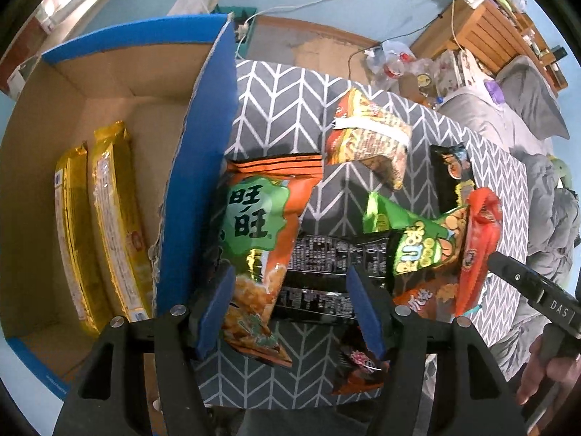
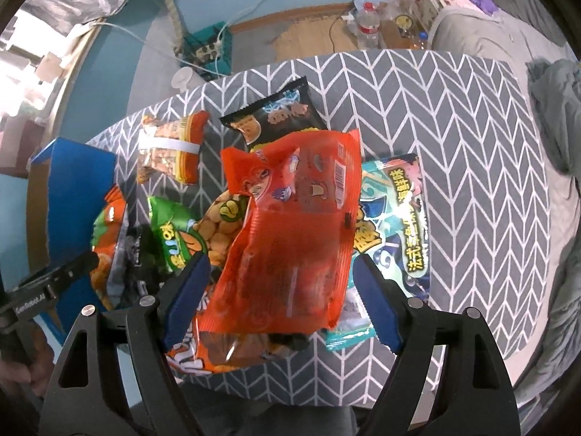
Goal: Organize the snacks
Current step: 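Move both tools back over the snack pile toward the remaining packets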
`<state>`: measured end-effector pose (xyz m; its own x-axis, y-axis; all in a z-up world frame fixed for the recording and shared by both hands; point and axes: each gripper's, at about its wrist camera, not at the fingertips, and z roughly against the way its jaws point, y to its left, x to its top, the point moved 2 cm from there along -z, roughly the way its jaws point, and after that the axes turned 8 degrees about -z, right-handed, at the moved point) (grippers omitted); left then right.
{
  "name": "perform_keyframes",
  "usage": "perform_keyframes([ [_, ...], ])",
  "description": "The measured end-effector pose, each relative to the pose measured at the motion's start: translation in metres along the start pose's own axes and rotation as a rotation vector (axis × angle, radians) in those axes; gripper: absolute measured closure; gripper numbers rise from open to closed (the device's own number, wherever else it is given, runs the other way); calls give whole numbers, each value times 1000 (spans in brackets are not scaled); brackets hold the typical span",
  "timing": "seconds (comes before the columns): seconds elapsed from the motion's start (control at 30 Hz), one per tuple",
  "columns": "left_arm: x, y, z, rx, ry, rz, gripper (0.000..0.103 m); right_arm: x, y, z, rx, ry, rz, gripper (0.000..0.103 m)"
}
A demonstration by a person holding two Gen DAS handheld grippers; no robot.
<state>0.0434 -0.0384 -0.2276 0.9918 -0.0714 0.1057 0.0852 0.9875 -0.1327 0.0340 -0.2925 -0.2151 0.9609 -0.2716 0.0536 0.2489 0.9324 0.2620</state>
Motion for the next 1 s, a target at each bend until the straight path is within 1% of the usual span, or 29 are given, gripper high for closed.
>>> perform_keyframes([
  [0.27, 0, 0, 0, 7, -1, -12, 38, 2, -3, -19, -13, 18, -15, 22],
  [0.47, 0, 4, 1, 31, -16, -39, 38, 2, -6, -22, -9, 18, -32, 22],
  [0.67, 1, 14, 3, 46, -24, -55, 38, 5, 0, -32, -6, 20, -35, 22],
  [0.8, 5, 24, 7, 22, -33, -18, 38, 7, 5, -41, -17, 25, -20, 22],
  [0.9, 6, 23, 8, -7, -18, 4, 37, 5, 9, -49, -26, 29, -4, 23],
  [0.93, 6, 22, 8, -6, -9, 6, 35, 5, 10, -51, -27, 27, 4, 23],
  [1.0, 4, 17, 8, -15, -5, -4, 33, 4, 11, -53, -30, 28, 19, 38],
])
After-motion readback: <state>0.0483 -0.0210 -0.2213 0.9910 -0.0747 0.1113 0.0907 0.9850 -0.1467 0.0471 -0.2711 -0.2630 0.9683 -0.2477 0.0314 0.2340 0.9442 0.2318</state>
